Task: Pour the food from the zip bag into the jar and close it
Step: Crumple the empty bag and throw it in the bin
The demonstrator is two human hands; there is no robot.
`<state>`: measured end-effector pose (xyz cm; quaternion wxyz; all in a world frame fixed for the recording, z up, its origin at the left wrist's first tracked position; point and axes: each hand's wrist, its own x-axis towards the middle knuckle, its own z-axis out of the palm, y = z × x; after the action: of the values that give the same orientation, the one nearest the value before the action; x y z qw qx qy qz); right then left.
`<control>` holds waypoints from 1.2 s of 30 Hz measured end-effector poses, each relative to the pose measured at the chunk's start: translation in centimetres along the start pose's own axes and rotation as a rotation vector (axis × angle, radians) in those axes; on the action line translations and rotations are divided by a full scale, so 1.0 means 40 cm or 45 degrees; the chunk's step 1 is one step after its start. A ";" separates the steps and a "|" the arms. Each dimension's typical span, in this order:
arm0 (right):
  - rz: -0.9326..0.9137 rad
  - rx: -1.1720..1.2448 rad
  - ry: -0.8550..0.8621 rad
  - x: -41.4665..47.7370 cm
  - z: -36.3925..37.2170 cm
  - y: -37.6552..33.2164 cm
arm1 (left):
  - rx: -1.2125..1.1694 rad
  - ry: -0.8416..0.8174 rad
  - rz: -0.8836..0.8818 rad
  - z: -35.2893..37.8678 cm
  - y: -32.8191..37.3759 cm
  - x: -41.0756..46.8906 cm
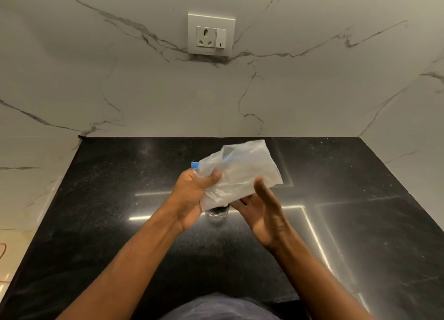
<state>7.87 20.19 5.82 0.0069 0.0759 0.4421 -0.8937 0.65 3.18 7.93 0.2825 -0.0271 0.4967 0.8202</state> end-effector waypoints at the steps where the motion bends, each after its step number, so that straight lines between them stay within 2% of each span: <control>1: -0.030 0.010 0.055 0.008 0.017 0.007 | 0.025 -0.022 -0.034 0.005 -0.009 -0.004; 4: -0.140 -0.117 0.406 0.047 0.034 0.006 | 0.027 -0.042 -0.090 0.016 -0.025 -0.012; 6: -0.348 -0.439 0.483 0.062 0.031 0.012 | -0.040 -0.027 -0.113 0.019 -0.023 -0.012; 8: -0.598 -0.860 0.365 0.063 0.020 0.024 | -0.155 0.006 -0.173 0.023 -0.019 -0.011; 11: -0.812 -1.470 0.162 0.073 -0.016 0.048 | -0.225 0.059 -0.210 0.027 -0.019 -0.007; 13: -0.936 -1.880 0.103 0.076 -0.030 0.061 | -0.207 0.059 -0.185 0.033 -0.023 -0.008; 16: -1.004 -2.170 0.054 0.078 -0.024 0.066 | -0.154 0.063 -0.131 0.051 -0.030 -0.010; 19: -1.002 -2.327 0.024 0.077 -0.013 0.060 | 0.005 0.108 -0.090 0.067 -0.033 -0.003; 25: -0.941 -2.562 -0.048 0.068 0.029 0.048 | 0.144 0.024 -0.013 0.082 -0.027 0.002; 30: -0.728 -2.656 -0.169 0.075 0.054 0.023 | -0.026 0.138 0.013 0.083 -0.034 0.010; 33: -0.675 -2.379 -0.242 0.068 0.060 0.005 | -0.140 0.222 0.014 0.072 -0.034 0.010; 36: -0.739 -1.956 -0.058 0.035 0.052 0.000 | -0.195 0.306 0.057 0.058 -0.031 0.010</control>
<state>6.20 18.63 6.87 -0.1655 -0.0856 0.9325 -0.3095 1.49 5.72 7.98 0.1999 -0.1355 0.4634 0.8526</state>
